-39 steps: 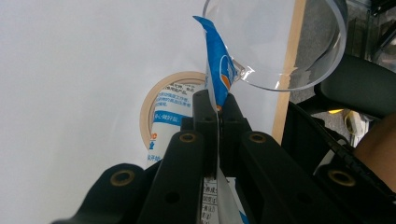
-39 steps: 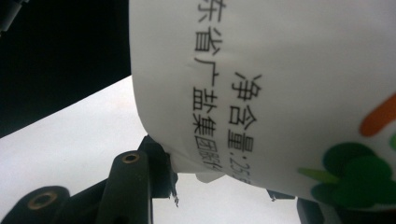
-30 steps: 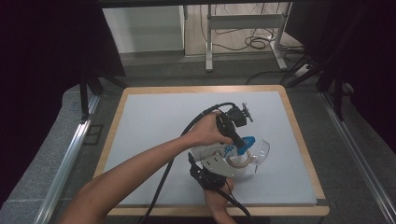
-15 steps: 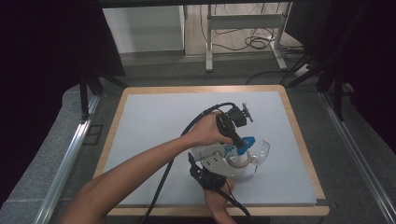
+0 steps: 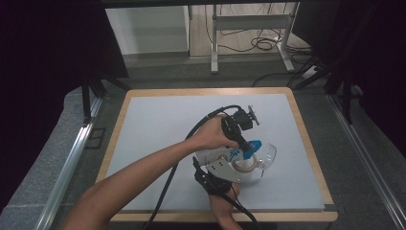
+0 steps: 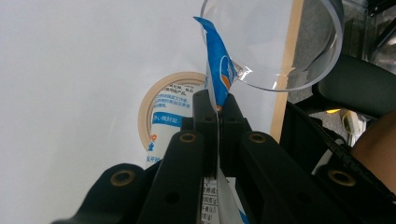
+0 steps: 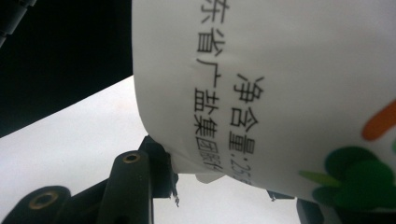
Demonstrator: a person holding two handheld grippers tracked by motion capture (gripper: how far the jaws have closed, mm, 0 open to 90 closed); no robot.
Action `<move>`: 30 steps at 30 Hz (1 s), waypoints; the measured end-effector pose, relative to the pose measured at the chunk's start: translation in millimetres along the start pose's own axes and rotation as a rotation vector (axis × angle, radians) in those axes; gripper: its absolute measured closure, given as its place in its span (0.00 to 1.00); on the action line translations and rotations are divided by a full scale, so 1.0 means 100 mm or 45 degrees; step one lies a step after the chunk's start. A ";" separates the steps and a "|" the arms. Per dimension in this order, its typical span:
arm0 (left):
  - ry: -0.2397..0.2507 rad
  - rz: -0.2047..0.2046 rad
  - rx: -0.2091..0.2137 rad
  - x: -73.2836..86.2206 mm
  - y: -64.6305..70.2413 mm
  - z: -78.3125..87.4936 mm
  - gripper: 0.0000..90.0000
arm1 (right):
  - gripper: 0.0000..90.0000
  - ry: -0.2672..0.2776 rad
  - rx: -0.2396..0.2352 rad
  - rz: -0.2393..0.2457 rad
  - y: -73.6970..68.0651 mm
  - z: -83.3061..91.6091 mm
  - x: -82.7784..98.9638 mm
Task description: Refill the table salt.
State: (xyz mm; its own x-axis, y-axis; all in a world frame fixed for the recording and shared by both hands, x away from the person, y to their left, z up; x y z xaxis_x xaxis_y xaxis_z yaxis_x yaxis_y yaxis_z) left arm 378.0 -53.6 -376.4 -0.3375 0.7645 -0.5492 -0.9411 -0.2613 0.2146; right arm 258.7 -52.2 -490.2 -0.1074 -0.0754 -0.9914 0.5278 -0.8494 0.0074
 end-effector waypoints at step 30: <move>-0.001 -0.002 0.012 -0.01 -0.02 0.01 1.00 | 0.61 0.010 -0.006 -0.008 -0.01 0.02 -0.02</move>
State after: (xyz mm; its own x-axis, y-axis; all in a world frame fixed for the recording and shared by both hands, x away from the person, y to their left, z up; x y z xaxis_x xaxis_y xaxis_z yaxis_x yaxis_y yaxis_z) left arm 380.3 -53.1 -376.1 -0.3357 0.7657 -0.5487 -0.9415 -0.2543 0.2211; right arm 256.9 -52.6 -487.9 -0.1046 -0.0659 -0.9923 0.5312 -0.8472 0.0003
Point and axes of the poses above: each handheld gripper's, and its own axes: z roughly backward along the jaws, x roughly out of its underside, y roughly to its right, the point moved 1 cm from there along -z, roughly forward along the jaws, and after that the axes turned 7 degrees about y, right-handed, at the moved point
